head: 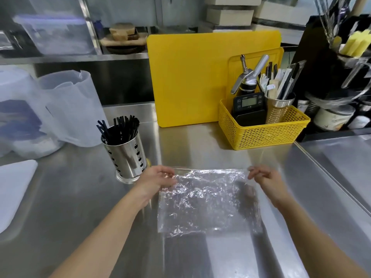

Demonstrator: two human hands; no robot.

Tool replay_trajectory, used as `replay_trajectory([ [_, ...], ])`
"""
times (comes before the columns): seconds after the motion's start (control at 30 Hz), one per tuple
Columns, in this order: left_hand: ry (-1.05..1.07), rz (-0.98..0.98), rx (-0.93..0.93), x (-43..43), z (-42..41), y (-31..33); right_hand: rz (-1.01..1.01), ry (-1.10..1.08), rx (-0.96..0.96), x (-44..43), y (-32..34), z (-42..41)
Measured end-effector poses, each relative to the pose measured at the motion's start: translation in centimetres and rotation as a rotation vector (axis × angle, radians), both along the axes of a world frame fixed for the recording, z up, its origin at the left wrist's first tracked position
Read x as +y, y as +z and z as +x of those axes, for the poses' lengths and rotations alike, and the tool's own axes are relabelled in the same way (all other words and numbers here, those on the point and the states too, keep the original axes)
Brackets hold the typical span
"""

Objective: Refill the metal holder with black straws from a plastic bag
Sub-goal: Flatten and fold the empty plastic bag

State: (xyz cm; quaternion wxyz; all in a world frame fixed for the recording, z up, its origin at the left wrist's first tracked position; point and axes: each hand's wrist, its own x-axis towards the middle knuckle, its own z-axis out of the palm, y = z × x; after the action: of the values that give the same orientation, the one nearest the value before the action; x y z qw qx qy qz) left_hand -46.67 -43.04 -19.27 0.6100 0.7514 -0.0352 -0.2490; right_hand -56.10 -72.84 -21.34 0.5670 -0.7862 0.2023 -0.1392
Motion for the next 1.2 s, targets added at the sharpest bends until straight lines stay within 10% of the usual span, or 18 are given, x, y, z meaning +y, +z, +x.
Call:
replay_trajectory([
  [0.27,-0.05,0.106,-0.482,-0.8,0.1,3.3,-0.871,0.072,-0.213,1.3,4.0,2.0],
  [0.5,-0.256,0.153,-0.61,-0.7,0.5,6.0,-0.552,0.646,0.124,4.8,8.2,3.5],
  [0.67,-0.129,0.103,-0.75,0.0,0.6,7.0,-0.262,0.625,0.057,5.6,8.2,4.1],
  [0.8,0.453,-0.248,-0.301,0.5,1.0,5.9,0.146,0.483,-0.083,5.0,7.0,4.0],
  [0.97,0.22,-0.489,0.389,0.4,-2.1,4.3,0.512,0.343,-0.097,5.8,5.0,3.9],
  [1.2,0.093,-0.193,0.249,-1.1,-3.3,3.2,0.486,0.199,0.002,6.4,2.2,2.7],
])
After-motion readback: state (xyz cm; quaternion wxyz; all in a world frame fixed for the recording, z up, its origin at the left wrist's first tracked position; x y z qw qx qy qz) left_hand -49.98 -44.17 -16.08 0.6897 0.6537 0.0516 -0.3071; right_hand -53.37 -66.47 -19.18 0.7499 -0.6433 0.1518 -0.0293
